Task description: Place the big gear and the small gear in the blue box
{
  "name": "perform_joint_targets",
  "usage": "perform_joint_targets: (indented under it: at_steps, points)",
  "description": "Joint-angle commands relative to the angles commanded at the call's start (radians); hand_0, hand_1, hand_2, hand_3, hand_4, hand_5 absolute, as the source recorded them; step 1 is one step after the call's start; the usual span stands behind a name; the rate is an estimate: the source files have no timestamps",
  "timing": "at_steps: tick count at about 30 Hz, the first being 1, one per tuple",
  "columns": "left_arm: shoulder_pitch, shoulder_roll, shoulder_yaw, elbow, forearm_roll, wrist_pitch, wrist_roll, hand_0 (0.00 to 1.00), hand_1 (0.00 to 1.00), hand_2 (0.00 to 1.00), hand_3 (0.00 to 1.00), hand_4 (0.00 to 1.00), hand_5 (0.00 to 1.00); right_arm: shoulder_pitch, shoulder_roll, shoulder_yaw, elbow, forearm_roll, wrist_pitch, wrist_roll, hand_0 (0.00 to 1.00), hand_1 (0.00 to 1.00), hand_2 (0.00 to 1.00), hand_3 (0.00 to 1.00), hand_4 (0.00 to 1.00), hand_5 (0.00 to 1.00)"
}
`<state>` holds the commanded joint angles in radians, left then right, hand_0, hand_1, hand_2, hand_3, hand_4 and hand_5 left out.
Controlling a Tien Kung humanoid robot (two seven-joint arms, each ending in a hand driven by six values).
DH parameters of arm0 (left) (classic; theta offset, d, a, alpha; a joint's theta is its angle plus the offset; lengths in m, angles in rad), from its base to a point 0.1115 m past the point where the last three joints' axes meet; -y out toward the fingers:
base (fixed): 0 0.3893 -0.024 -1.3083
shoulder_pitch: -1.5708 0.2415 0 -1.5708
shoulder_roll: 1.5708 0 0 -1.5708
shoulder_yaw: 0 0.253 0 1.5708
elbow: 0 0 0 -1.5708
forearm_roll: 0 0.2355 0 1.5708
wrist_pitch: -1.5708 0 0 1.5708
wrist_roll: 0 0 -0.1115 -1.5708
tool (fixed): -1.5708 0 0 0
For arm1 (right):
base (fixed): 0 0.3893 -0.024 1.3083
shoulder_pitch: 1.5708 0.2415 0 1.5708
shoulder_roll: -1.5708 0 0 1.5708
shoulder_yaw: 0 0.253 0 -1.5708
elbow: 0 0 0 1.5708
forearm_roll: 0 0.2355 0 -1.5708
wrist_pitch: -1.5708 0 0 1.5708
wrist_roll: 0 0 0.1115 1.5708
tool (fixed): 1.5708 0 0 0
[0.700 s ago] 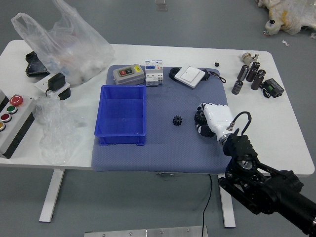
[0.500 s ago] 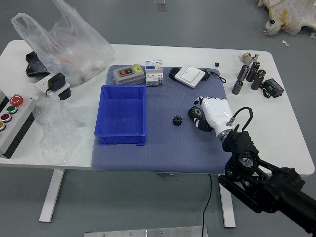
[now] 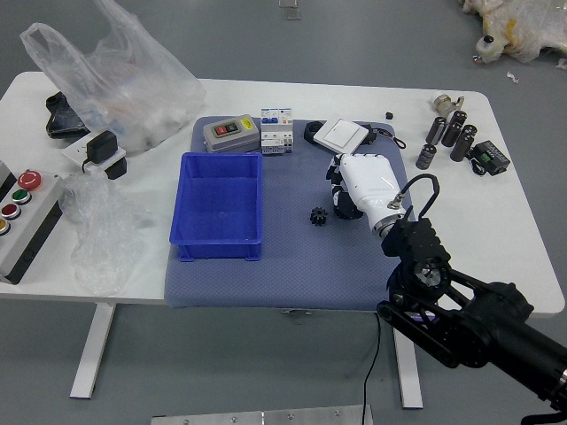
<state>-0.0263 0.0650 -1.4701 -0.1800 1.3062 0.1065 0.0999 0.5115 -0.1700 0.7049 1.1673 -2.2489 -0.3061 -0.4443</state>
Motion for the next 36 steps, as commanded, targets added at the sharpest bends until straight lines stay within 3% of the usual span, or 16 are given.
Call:
perform_joint_targets:
  at_steps: [1,6,7,18,19,25,26,31,32,36]
  points:
    - [0.001,0.000,-0.001,0.000,0.001,0.000,0.001,0.639,0.614,0.597,0.647,0.632,0.299,0.001,0.000,0.002,-0.004,-0.002,0.014,-0.004,0.572,0.860,0.987,0.998,0.897,0.309]
    - [0.002,0.001,-0.005,0.000,0.005,-0.001,0.002,0.639,0.614,0.597,0.647,0.632,0.299,0.002,0.000,0.004,-0.021,-0.009,0.057,-0.015,0.572,0.860,0.987,0.998,0.897,0.309]
    - [0.002,0.001,-0.005,0.000,0.005,0.000,0.002,0.640,0.615,0.597,0.647,0.632,0.300,0.002,0.000,0.003,-0.023,-0.009,0.063,-0.016,0.623,0.894,0.998,0.998,0.935,0.335]
    - [0.001,0.001,-0.005,0.000,0.008,-0.001,0.001,0.639,0.614,0.597,0.647,0.632,0.300,0.006,0.007,-0.011,-0.057,0.002,0.100,-0.016,0.640,0.898,0.998,0.998,0.969,0.396]
    - [0.001,0.001,-0.006,0.000,0.009,-0.001,0.001,0.639,0.615,0.597,0.648,0.631,0.299,0.007,0.009,-0.013,-0.064,0.004,0.102,-0.014,0.637,0.870,0.935,0.998,0.978,0.417]
    - [0.000,0.001,-0.008,0.000,0.013,-0.002,0.000,0.639,0.615,0.597,0.648,0.631,0.299,0.023,0.025,-0.026,-0.126,0.032,0.088,-0.003,0.637,0.870,0.935,0.998,0.978,0.417]
    - [0.000,0.001,-0.008,0.000,0.013,-0.002,0.000,0.639,0.613,0.597,0.648,0.631,0.299,0.026,0.027,-0.030,-0.137,0.041,0.085,0.000,0.561,0.698,0.740,0.842,0.796,0.300]
    - [0.000,0.002,-0.010,0.000,0.016,-0.003,0.000,0.639,0.613,0.597,0.648,0.631,0.299,0.037,0.030,-0.047,-0.178,0.094,0.054,0.030,0.561,0.698,0.740,0.842,0.796,0.300]
    - [0.000,0.002,-0.010,0.000,0.016,-0.003,0.000,0.639,0.614,0.598,0.648,0.632,0.301,0.038,0.030,-0.050,-0.182,0.104,0.046,0.037,0.507,0.559,0.546,0.613,0.365,0.186]
    - [-0.001,0.001,-0.011,0.000,0.017,-0.003,0.000,0.639,0.614,0.598,0.648,0.632,0.301,0.041,0.031,-0.058,-0.186,0.127,0.024,0.052,0.507,0.559,0.546,0.613,0.365,0.186]
